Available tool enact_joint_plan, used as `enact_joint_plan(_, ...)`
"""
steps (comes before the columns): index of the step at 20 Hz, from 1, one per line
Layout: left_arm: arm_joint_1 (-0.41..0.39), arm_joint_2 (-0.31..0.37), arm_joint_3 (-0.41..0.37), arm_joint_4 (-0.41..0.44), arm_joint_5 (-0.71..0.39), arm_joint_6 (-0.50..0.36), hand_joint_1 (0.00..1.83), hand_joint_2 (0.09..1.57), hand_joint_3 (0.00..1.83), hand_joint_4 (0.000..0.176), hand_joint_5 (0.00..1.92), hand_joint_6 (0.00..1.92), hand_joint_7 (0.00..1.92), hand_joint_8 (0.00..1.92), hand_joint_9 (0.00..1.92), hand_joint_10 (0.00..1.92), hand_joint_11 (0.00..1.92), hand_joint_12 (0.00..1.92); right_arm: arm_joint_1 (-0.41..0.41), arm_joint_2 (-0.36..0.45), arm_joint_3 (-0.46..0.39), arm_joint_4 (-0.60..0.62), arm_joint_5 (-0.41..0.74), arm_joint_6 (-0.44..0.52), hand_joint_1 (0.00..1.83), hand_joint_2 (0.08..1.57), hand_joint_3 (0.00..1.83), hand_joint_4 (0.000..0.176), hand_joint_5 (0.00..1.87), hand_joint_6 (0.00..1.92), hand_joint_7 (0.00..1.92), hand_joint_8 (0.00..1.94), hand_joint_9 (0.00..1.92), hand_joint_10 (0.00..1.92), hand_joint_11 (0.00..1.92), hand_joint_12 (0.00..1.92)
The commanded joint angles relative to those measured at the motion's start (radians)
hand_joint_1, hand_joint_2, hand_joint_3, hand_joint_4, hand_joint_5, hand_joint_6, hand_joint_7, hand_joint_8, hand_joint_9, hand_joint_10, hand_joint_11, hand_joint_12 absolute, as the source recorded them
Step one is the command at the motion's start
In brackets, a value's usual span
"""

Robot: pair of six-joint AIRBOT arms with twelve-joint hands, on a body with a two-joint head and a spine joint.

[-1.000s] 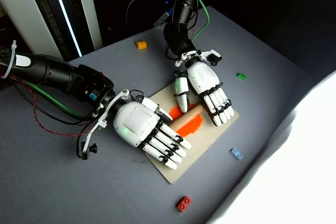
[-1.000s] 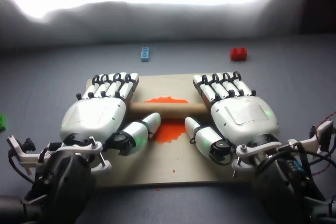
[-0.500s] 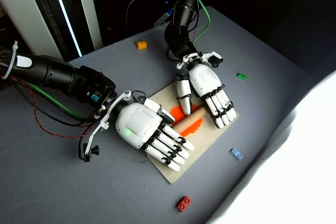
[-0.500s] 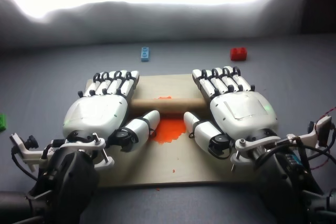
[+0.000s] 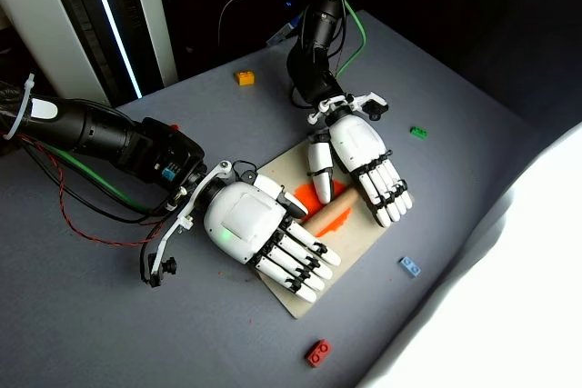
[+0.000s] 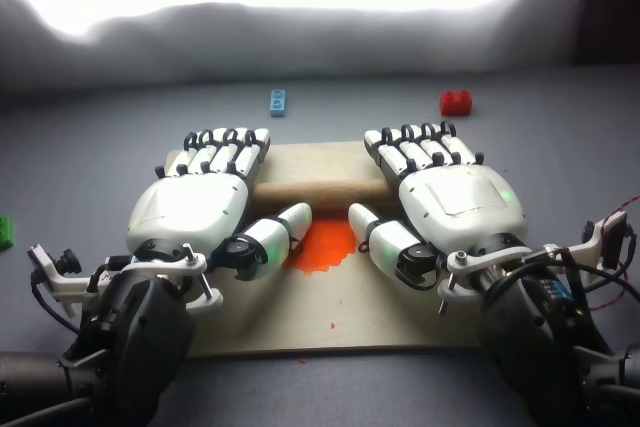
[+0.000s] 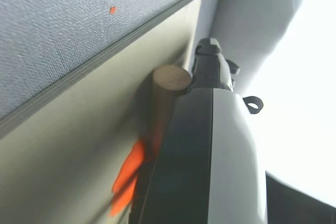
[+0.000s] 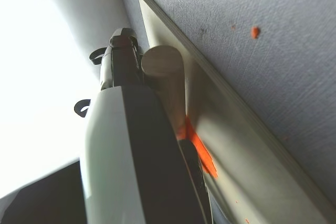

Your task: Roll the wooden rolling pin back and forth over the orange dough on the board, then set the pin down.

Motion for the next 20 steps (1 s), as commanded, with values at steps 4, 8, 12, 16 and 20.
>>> enact_joint_plan(4, -0.019, -0.010, 0.024, 0.037, -0.063, -0.012, 0.00, 1.45, 0.03, 0.000, 0.01, 0.00, 0.00, 0.00, 0.00, 0.00, 0.00, 0.00, 0.017, -0.010, 0.025, -0.060, 0.070, 0.013, 0.00, 1.43, 0.00, 0.000, 0.16, 0.01, 0.18, 0.00, 0.18, 0.01, 0.00, 0.51)
enact_joint_plan(8, -0.029, -0.013, 0.035, 0.030, -0.053, -0.019, 0.00, 1.45, 0.02, 0.000, 0.00, 0.00, 0.00, 0.00, 0.00, 0.00, 0.00, 0.00, 0.020, -0.022, 0.041, -0.060, 0.077, 0.006, 0.00, 1.43, 0.00, 0.000, 0.16, 0.00, 0.18, 0.00, 0.19, 0.00, 0.00, 0.52)
enact_joint_plan(12, -0.037, -0.015, 0.044, 0.027, -0.045, -0.020, 0.00, 1.44, 0.02, 0.000, 0.00, 0.00, 0.00, 0.00, 0.00, 0.00, 0.00, 0.00, 0.023, -0.037, 0.047, -0.060, 0.092, -0.011, 0.00, 1.44, 0.00, 0.000, 0.17, 0.00, 0.17, 0.00, 0.19, 0.00, 0.00, 0.47)
enact_joint_plan(16, -0.042, -0.022, 0.059, 0.024, -0.037, -0.020, 0.00, 1.44, 0.02, 0.000, 0.01, 0.01, 0.02, 0.01, 0.01, 0.00, 0.00, 0.00, 0.024, -0.056, 0.075, -0.060, 0.097, -0.017, 0.00, 1.43, 0.00, 0.000, 0.12, 0.00, 0.14, 0.00, 0.15, 0.00, 0.00, 0.47)
enact_joint_plan(20, -0.050, -0.030, 0.079, 0.024, -0.025, -0.019, 0.00, 1.45, 0.01, 0.000, 0.00, 0.00, 0.00, 0.00, 0.00, 0.00, 0.00, 0.00, 0.025, -0.071, 0.113, -0.060, 0.094, -0.016, 0.00, 1.43, 0.00, 0.000, 0.14, 0.00, 0.15, 0.00, 0.16, 0.00, 0.00, 0.45)
